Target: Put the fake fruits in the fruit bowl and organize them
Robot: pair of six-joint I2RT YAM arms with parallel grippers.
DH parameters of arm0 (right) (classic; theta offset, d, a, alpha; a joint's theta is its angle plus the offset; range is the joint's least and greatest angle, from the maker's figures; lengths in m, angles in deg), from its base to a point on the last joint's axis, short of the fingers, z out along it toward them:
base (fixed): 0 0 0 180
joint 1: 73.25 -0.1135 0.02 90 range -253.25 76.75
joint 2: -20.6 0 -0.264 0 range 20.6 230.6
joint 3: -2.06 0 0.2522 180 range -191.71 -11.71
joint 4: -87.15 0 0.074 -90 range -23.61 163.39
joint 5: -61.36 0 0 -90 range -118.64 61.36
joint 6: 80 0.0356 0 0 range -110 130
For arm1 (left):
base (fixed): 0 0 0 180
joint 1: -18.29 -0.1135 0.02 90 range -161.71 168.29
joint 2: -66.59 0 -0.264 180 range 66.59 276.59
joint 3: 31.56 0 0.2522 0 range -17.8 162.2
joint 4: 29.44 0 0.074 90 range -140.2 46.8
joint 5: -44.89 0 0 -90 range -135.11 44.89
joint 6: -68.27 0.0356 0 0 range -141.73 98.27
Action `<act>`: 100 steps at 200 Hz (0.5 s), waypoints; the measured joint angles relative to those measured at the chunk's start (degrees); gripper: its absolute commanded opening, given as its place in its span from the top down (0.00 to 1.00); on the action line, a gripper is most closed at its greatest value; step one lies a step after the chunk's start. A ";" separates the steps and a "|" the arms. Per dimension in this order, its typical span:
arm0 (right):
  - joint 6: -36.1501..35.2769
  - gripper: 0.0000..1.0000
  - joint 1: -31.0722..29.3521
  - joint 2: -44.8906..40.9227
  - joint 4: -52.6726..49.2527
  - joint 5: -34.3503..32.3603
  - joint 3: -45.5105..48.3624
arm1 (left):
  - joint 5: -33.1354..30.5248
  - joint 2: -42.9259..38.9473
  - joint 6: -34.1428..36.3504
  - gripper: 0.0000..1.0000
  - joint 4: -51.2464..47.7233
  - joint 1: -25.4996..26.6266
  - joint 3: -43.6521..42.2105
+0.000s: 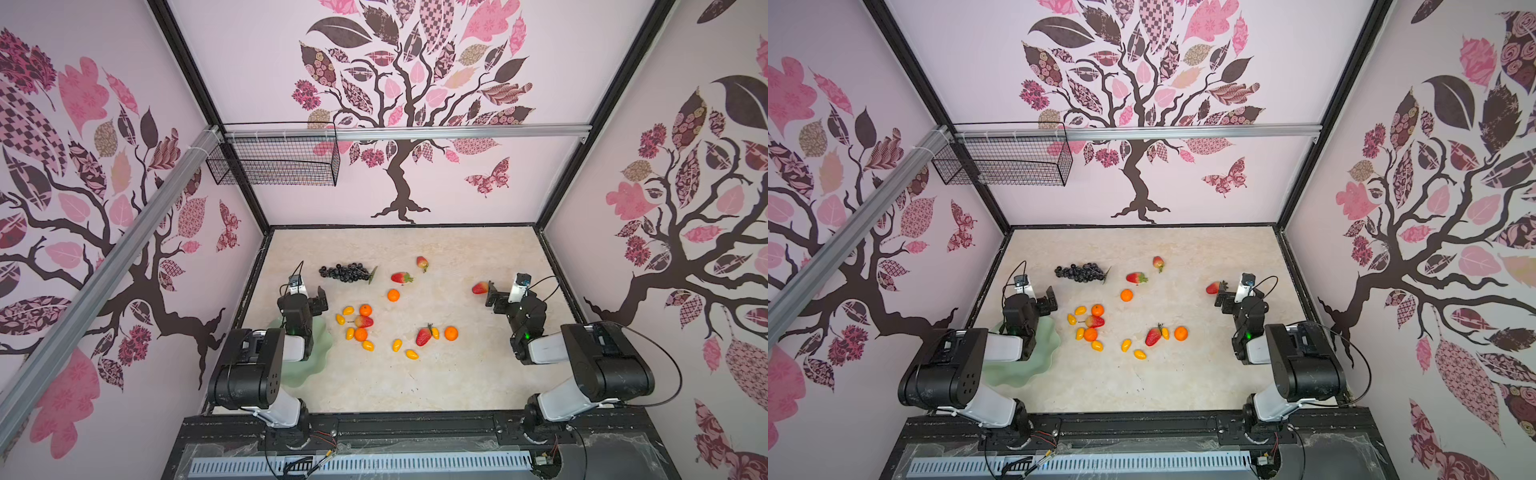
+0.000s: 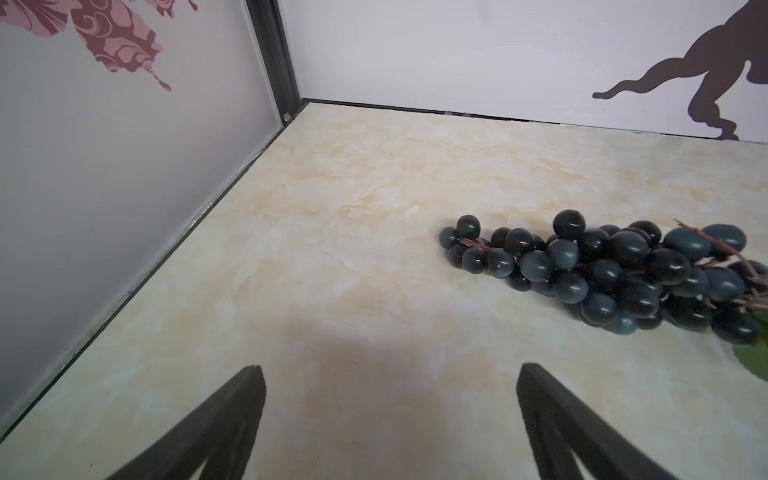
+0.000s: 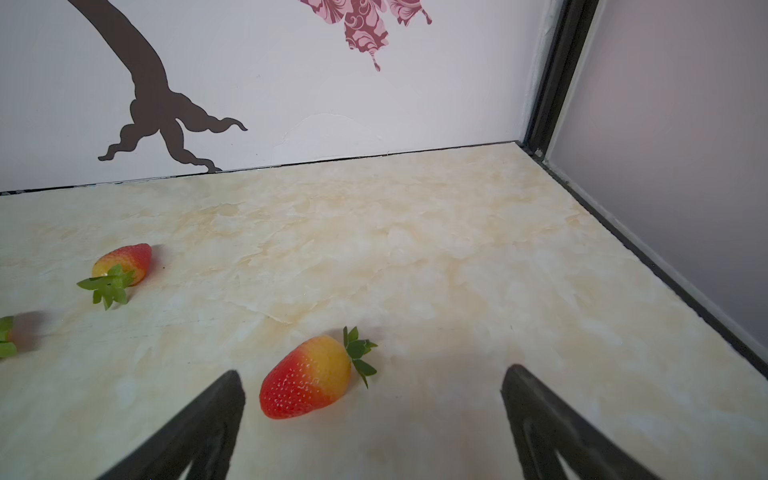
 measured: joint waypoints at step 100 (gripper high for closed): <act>0.02 0.00 0.07 0.00 -0.81 0.39 0.00 | 0.55 0.00 -0.02 0.01 0.00 -0.28 0.00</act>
